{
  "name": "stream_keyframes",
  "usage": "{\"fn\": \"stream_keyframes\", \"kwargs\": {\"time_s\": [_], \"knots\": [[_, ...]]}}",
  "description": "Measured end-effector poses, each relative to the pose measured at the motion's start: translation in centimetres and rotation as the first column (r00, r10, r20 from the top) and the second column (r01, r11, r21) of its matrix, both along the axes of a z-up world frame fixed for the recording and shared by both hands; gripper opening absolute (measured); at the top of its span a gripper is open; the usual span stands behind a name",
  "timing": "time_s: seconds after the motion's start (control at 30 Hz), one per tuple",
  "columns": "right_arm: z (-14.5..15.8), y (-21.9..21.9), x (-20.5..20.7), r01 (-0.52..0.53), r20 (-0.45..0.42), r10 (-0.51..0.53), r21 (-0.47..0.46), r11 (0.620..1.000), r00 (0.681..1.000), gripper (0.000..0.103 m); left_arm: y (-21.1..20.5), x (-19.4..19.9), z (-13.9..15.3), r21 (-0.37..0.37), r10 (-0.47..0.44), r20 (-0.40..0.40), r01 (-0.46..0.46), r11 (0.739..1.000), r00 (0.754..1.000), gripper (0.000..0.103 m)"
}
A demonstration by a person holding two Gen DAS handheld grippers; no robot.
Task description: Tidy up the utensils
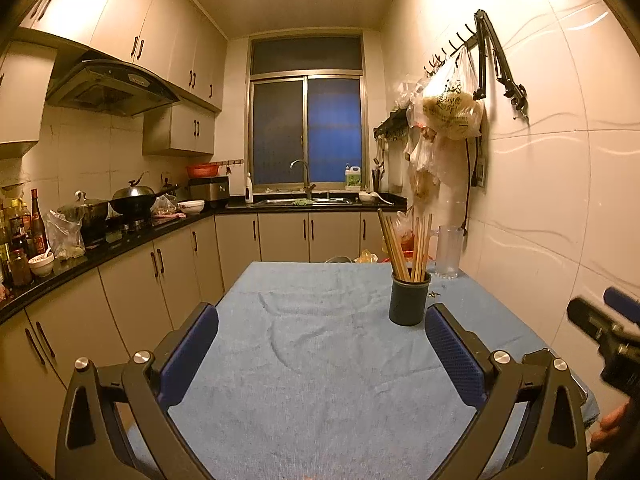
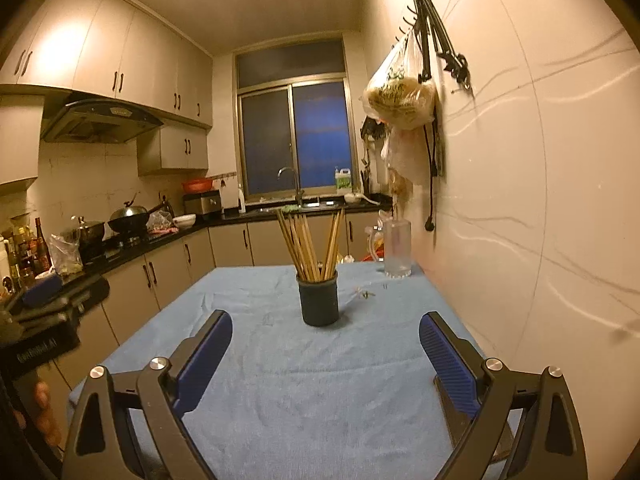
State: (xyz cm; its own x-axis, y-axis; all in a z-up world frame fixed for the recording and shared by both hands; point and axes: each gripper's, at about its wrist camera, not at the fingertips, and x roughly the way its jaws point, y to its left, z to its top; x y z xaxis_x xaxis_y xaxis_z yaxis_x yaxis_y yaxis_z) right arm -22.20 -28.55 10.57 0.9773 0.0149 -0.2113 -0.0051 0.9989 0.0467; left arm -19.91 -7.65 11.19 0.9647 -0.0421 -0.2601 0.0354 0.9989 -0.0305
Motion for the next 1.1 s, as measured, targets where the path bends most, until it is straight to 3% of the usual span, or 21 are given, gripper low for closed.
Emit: {"fn": "stream_keyframes", "kwargs": {"time_s": [0.23,1.1], "knots": [[1.3,0.2,-0.5,0.018,0.041,-0.017,-0.021,1.000,0.999,0.096,0.1,0.3,-0.2,0.003,0.003,-0.010,-0.003,1.000,1.000,0.103],[2.0,0.4,1.7,0.010,0.023,-0.010,-0.022,1.000,1.000,0.096,0.7,2.6,-0.2,0.008,-0.003,-0.037,0.004,1.000,0.999,0.103]]}}
